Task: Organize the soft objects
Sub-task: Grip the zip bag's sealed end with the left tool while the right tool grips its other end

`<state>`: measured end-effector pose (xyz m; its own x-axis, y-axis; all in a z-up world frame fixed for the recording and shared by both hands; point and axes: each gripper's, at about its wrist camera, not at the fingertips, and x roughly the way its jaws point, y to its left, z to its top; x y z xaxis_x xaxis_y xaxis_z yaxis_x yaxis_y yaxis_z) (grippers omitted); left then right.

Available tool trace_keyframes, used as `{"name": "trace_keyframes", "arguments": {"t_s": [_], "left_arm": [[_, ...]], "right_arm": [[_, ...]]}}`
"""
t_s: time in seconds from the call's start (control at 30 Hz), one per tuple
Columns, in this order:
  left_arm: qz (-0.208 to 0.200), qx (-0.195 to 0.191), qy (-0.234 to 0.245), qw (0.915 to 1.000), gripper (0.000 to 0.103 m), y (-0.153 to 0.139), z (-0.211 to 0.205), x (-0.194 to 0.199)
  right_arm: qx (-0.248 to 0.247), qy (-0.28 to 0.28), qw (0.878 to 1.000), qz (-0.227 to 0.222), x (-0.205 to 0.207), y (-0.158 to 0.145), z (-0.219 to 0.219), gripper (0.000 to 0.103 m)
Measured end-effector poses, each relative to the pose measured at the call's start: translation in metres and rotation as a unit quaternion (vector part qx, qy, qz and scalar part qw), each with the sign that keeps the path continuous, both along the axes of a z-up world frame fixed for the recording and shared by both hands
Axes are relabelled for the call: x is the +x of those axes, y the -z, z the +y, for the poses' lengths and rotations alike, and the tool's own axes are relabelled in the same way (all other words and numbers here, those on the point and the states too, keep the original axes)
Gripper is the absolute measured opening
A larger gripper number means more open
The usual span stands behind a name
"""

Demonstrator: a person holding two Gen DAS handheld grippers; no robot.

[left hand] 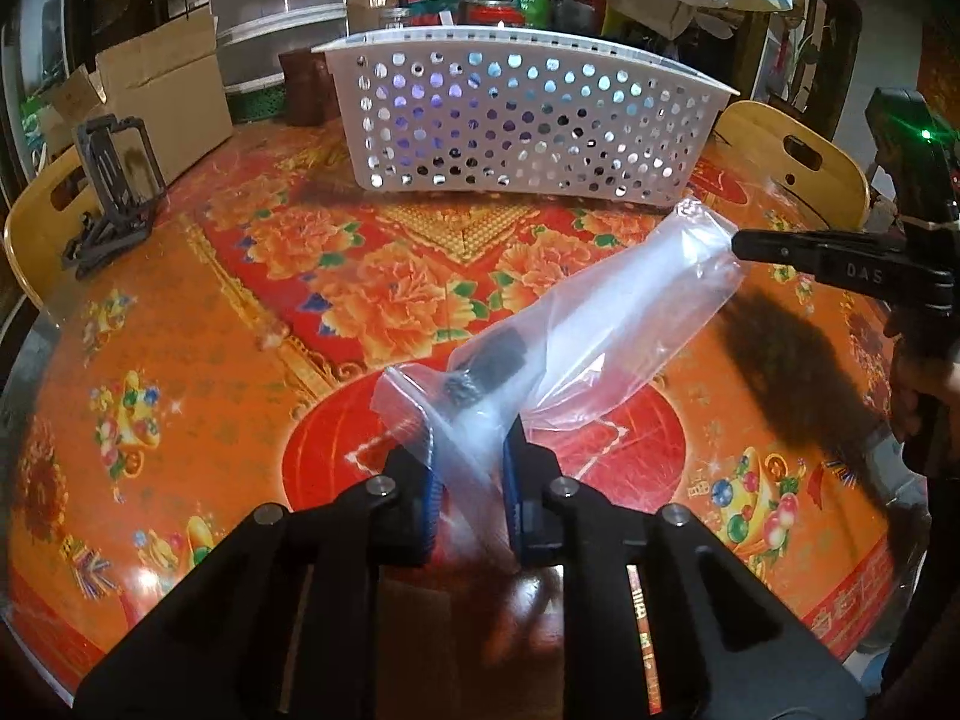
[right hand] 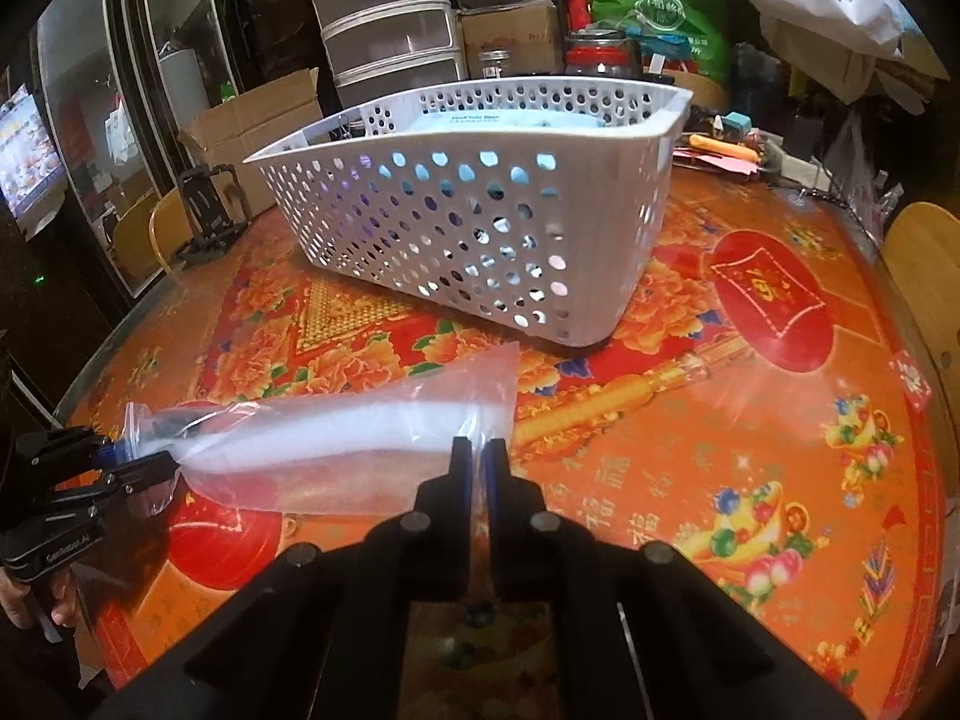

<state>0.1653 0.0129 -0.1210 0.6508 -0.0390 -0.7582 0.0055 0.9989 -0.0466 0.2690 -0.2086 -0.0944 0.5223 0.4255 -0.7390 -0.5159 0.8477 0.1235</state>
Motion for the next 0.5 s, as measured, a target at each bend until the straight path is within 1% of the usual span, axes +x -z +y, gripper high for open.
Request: {"name": "trace_keyframes", "arguments": {"t_s": [0.5], "left_arm": [[-0.062, 0.026, 0.015, 0.9976, 0.015, -0.031, 0.005, -0.006]], "right_arm": [[0.011, 0.006, 0.999, -0.035, -0.027, -0.024, -0.005, 0.003]]}}
